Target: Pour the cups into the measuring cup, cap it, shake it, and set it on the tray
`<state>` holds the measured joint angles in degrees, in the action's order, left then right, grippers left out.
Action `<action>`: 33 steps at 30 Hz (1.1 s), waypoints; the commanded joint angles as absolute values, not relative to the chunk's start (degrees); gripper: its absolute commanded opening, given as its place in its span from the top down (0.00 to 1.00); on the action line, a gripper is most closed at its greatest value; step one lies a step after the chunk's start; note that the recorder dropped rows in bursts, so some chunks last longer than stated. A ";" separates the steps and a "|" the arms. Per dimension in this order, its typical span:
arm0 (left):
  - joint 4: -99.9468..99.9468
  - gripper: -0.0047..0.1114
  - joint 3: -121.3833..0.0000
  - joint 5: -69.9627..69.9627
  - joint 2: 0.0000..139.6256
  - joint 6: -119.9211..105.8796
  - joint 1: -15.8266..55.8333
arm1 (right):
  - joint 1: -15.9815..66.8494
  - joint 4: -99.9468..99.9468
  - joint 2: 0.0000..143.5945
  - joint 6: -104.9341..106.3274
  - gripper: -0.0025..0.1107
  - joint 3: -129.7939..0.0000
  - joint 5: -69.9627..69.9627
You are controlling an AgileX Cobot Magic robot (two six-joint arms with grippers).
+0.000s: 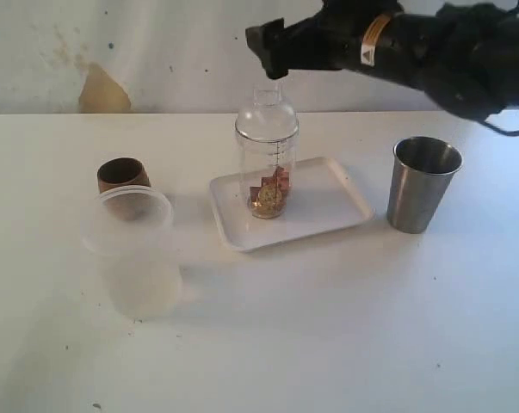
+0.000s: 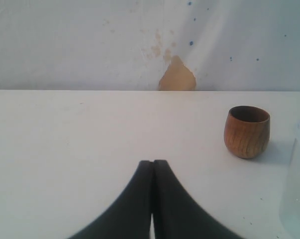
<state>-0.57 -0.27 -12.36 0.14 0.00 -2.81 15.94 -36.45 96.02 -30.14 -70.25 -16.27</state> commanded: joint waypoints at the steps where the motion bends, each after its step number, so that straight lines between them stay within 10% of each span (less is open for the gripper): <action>1: -0.44 0.96 0.00 -11.65 0.00 0.00 -2.67 | 17.31 -39.53 88.64 -42.20 0.21 -70.31 -8.99; 9: -0.44 0.96 0.00 -11.65 0.00 0.00 -2.67 | 17.31 -39.63 78.51 -42.72 0.96 -62.51 -10.41; 33: -0.44 0.96 0.00 -11.65 0.00 0.00 -2.67 | 17.31 -39.05 31.18 -53.39 0.98 -35.73 0.00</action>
